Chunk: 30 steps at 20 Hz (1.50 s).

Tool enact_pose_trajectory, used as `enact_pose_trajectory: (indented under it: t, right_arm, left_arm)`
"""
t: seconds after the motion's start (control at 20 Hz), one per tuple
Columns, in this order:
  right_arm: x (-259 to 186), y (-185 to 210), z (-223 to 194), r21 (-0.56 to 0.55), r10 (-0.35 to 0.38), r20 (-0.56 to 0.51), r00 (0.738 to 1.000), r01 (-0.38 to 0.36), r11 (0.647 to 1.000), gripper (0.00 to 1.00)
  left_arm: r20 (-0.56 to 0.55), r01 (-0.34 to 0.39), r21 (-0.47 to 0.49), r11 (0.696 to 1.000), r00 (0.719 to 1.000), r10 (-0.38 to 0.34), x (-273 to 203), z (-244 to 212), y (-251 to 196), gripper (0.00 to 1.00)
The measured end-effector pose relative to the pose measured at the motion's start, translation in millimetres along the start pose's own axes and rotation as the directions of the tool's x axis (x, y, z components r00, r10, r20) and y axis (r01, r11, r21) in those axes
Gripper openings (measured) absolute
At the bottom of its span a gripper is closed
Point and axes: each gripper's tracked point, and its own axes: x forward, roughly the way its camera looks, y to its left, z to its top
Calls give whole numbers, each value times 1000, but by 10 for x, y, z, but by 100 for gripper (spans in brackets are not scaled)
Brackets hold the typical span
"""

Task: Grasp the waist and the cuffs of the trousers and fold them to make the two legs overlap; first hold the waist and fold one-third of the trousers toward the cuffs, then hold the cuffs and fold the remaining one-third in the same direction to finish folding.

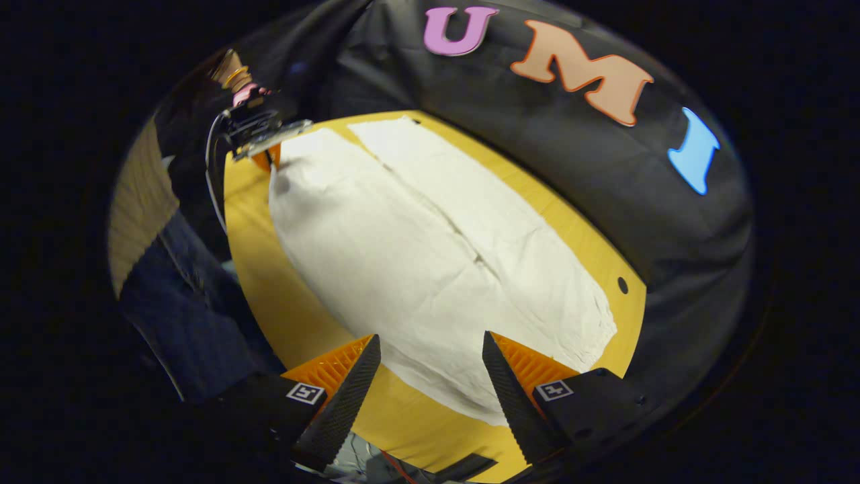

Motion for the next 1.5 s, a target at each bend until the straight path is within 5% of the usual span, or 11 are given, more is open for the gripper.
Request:
enact_pose_trajectory:
  t: [0.25,0.6,1.05,1.25,1.35,1.4,1.5]
  right_arm:
    - [292,2,-436,-117,135,-138,981,-151,982,98]
    - [551,-6,-718,-177,225,-261,939,-276,945,97]
    - [641,8,-821,-174,261,-307,915,-324,930,87]
    - [684,-57,-829,-125,226,-333,915,-281,952,63]
    - [687,-134,-814,-110,199,-337,920,-248,962,44]
    - [695,-164,-820,-104,190,-335,923,-237,966,22]
    - [689,-160,-841,-73,200,-351,915,-239,968,10]
  left_arm:
    - [-8,-54,9,998,998,54,11,35,-9,0]
    - [-26,-88,-13,996,996,87,13,15,19,0]
    - [-42,-83,-37,996,996,81,-4,14,-5,0]
    - [-37,-79,-26,997,996,78,0,19,3,0]
    - [-39,-81,-23,996,996,80,6,21,10,0]
    - [-39,-83,-27,996,996,82,6,30,16,0]
    - [-40,-82,-33,996,996,81,7,21,17,0]
